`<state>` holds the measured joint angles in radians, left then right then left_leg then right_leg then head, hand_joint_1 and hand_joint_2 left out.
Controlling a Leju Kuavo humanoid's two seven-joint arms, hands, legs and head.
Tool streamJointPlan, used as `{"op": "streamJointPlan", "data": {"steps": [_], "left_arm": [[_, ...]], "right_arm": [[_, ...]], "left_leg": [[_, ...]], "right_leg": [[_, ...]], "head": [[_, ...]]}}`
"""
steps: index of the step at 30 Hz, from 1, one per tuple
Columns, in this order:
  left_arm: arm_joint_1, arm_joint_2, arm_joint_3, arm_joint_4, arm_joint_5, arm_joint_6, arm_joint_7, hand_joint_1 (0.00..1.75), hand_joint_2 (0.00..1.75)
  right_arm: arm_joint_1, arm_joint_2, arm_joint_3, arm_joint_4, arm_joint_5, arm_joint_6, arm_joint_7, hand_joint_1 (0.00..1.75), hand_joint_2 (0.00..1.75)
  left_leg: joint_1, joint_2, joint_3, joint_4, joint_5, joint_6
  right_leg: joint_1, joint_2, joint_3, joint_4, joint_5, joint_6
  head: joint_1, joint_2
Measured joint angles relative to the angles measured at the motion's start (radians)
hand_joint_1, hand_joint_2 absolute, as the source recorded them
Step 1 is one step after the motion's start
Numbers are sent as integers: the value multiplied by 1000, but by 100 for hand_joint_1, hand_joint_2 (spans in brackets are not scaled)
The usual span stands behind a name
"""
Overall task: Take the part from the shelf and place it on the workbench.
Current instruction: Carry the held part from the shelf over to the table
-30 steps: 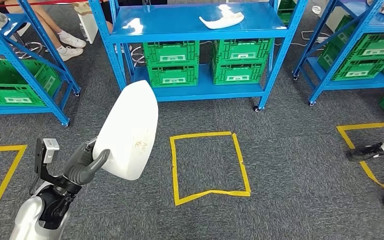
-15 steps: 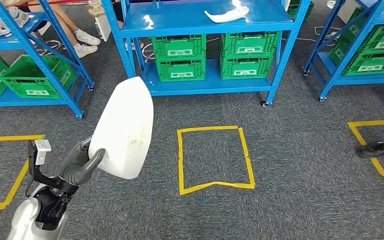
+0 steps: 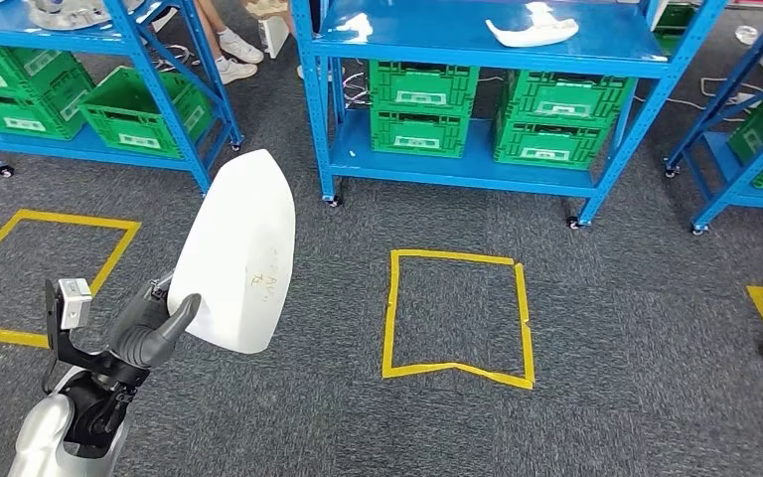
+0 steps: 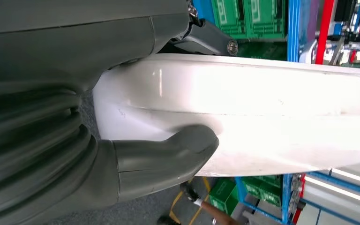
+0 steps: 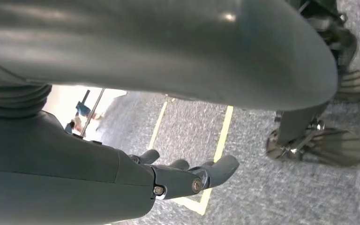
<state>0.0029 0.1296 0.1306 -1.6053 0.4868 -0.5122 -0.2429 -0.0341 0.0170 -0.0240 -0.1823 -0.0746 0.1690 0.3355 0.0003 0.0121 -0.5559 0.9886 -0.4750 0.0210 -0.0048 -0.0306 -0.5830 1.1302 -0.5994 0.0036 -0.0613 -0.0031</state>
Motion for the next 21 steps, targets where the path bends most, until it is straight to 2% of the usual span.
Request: {"op": "streamJointPlan", "data": {"steps": [1,2,3,4,5,7,8,9,11,12,13,14,16,17,18,19,20,21], "left_arm": [[2,0,0,0,0,-1,-1,175,175],[6,0,1,0,1,-3,-4,175,175],[11,0,2,0,2,-4,-7,175,175],[16,0,5,0,0,-6,-12,175,175],[22,1,8,-2,-4,-4,-19,175,175],[37,2,19,-16,-14,4,-34,175,175],[46,2,26,-26,-19,8,-40,175,175],[56,3,33,-38,-21,10,-45,175,175],[79,3,49,-58,-23,10,-49,175,175],[92,4,58,-68,-23,10,-51,175,175],[105,4,70,-78,-24,10,-52,175,175],[115,3,81,-87,-24,9,-52,175,175],[129,2,99,-103,-27,7,-51,175,175],[136,0,106,-109,-31,6,-50,175,175],[145,-2,112,-115,-35,5,-49,175,175],[155,-4,119,-121,-39,4,-47,175,175],[163,-6,125,-128,-41,3,-45,175,175],[168,-9,131,-136,-44,2,-43,175,175]], "right_arm": [[2,0,0,0,0,1,-2,0,0],[4,1,0,0,0,1,-2,0,0],[5,1,0,0,1,1,0,0,0],[6,1,0,0,2,1,3,0,0],[6,1,0,0,4,1,5,0,0],[6,1,2,0,11,1,5,0,0],[5,1,3,0,16,1,3,0,0],[5,1,5,0,19,1,2,0,0],[4,1,7,0,24,1,4,0,0],[3,1,8,0,27,1,9,0,0],[2,1,10,0,30,1,13,0,0],[1,1,12,0,33,1,15,0,0],[3,1,17,0,38,1,13,0,0],[5,1,20,0,40,1,12,0,0],[5,1,23,0,42,1,12,0,0],[5,1,26,0,43,1,12,0,0],[5,2,28,0,44,1,12,0,0],[4,4,29,0,44,1,12,0,0]], "left_leg": [[1,-11,-4,2,2,2],[1,-24,-8,5,3,2],[2,-38,-12,9,4,1],[4,-51,-16,15,5,-1],[6,-64,-21,21,5,-4],[9,-89,-33,38,2,-17],[10,-100,-40,45,3,-25],[10,-110,-46,48,4,-34],[14,-130,-55,43,13,-50],[15,-127,-58,44,13,-56],[15,-111,-67,58,3,-61],[14,-88,-84,92,-19,-64],[13,-37,-135,210,-86,-70],[14,-27,-159,269,-112,-72],[15,-22,-170,304,-123,-73],[15,-18,-163,304,-116,-74],[16,-11,-136,265,-93,-73],[15,5,-95,198,-63,-71]], "right_leg": [[-3,17,-33,70,-30,3],[-5,24,-60,127,-48,6],[-8,27,-75,156,-49,9],[-11,29,-71,146,-32,12],[-14,33,-49,98,0,14],[-21,69,13,-31,49,17],[-23,83,32,-72,58,15],[-22,92,40,-92,58,11],[-18,75,38,-93,61,-3],[-18,65,40,-96,65,-12],[-19,54,40,-99,70,-20],[-20,41,40,-103,73,-28],[-17,16,37,-104,76,-34],[-16,2,35,-104,76,-35],[-15,-12,34,-104,76,-36],[-15,-25,33,-103,76,-35],[-15,-39,34,-103,75,-34],[-14,-51,35,-102,74,-33]], "head": [[0,0],[0,0],[0,0],[0,0],[0,0],[1,0],[1,0],[1,0],[2,0],[2,0],[0,0],[-3,0],[-8,0],[-8,0],[-8,0],[-8,0],[-9,0],[-9,0]]}}
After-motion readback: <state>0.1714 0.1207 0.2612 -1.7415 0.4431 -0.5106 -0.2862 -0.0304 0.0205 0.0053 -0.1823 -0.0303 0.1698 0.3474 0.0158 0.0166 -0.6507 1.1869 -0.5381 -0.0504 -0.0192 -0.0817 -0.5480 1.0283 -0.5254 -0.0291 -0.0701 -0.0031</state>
